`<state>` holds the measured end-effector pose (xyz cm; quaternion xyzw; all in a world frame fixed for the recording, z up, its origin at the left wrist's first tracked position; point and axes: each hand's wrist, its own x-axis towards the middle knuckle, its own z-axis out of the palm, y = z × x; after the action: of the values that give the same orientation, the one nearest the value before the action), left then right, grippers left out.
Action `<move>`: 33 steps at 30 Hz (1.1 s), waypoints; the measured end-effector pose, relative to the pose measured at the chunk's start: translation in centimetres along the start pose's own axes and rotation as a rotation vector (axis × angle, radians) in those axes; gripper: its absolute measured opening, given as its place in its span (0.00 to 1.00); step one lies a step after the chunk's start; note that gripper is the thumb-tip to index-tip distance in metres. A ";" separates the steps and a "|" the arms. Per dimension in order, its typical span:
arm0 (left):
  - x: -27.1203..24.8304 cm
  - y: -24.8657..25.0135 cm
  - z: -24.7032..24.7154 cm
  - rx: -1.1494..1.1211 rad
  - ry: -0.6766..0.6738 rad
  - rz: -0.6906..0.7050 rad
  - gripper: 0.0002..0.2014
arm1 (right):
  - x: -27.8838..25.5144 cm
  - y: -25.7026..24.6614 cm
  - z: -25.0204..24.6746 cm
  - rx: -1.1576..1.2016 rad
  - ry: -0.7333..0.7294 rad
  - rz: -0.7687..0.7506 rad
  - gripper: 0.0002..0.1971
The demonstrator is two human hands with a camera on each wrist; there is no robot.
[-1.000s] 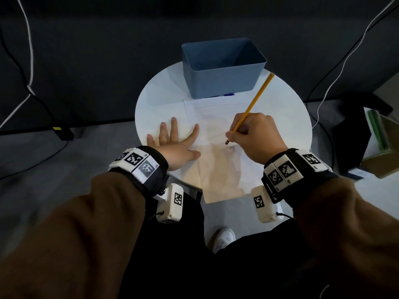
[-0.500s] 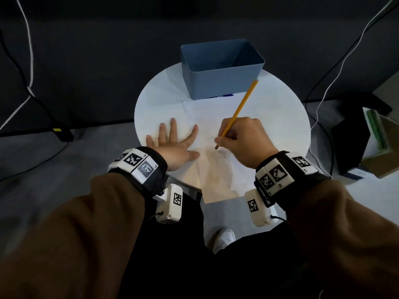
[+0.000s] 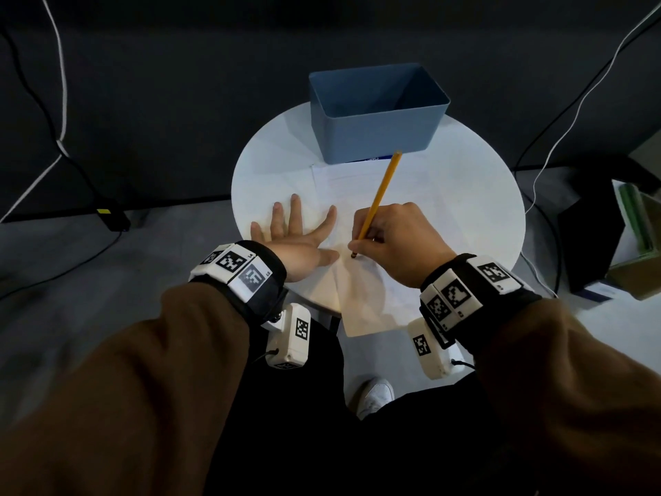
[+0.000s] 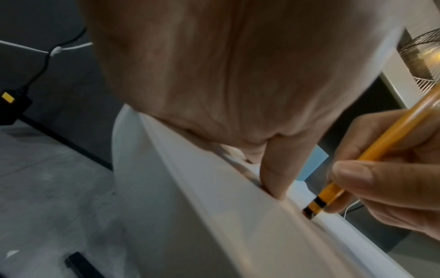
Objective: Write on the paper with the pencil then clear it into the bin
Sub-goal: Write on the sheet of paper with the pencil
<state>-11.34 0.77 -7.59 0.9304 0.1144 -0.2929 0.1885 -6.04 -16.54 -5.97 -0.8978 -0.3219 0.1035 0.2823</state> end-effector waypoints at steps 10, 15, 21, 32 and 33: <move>-0.2 0.0 0.0 -0.013 0.000 -0.004 0.33 | 0.3 0.1 0.1 0.046 0.063 0.026 0.07; -0.1 0.1 0.0 -0.002 0.004 -0.007 0.33 | 0.5 0.6 0.0 0.017 0.082 0.062 0.08; -0.2 0.2 -0.1 0.018 -0.004 -0.010 0.33 | 0.1 0.4 0.2 0.047 0.055 0.039 0.08; -0.1 0.2 0.0 0.038 0.020 -0.009 0.35 | 1.0 -0.5 1.3 0.003 0.080 0.015 0.07; -0.1 0.1 0.0 0.030 0.018 -0.006 0.35 | 1.0 -0.2 1.1 -0.006 0.094 0.029 0.08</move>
<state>-11.43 0.67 -7.51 0.9354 0.1144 -0.2867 0.1724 -5.75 -15.26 -6.74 -0.9070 -0.2956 0.0645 0.2930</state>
